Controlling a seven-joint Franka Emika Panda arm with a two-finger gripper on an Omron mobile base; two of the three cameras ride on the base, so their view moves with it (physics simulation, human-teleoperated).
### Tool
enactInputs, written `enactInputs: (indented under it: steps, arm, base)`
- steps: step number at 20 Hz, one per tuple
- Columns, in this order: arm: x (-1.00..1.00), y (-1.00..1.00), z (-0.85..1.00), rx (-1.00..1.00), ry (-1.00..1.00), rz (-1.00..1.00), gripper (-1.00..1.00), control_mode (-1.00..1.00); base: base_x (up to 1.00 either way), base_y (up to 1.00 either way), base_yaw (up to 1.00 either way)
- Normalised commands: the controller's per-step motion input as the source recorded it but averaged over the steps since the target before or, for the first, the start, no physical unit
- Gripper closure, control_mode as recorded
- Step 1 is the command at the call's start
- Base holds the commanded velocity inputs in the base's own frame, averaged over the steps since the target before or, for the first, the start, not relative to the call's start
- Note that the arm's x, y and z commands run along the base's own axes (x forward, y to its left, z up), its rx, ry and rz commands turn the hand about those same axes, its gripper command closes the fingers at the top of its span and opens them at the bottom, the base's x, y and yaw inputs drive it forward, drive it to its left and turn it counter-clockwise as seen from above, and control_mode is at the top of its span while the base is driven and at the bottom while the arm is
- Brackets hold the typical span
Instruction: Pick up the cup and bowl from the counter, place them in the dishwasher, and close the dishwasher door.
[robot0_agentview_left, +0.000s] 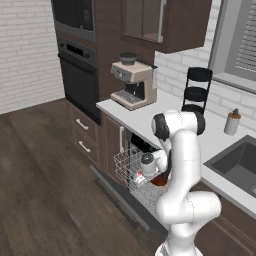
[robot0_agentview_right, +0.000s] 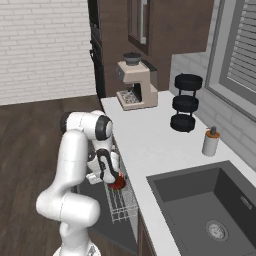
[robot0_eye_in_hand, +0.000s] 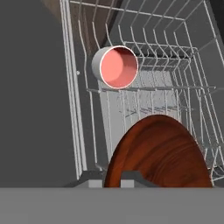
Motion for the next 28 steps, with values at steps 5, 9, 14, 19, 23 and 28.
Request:
enactInputs:
  steps: [5,9,14,19,23,28]
  arm:
    - [0.00,-0.16,-0.76,-0.02,-0.10,-0.04,1.00,-1.00]
    - [0.07,-0.30,-0.54,-0.01,-0.09,-0.02,1.00,-1.00]
    - [0.14,-0.14,-0.46,0.00,-0.06,-0.02,-1.00,-1.00]
    - [0.00,0.00,-0.28,0.00,-0.04,0.00,-1.00,-1.00]
    - [-0.23,0.04,0.02,0.00,-0.04,0.00,-1.00,-1.00]
    - [-0.65,0.38,0.65,0.00,-0.09,0.00,-1.00,-1.00]
  base:
    - [0.00,0.00,0.00]
    - [0.00,0.00,0.00]
    - [0.00,0.00,0.00]
    - [0.00,0.00,0.00]
    - [0.00,0.00,0.00]
    - [0.00,0.00,0.00]
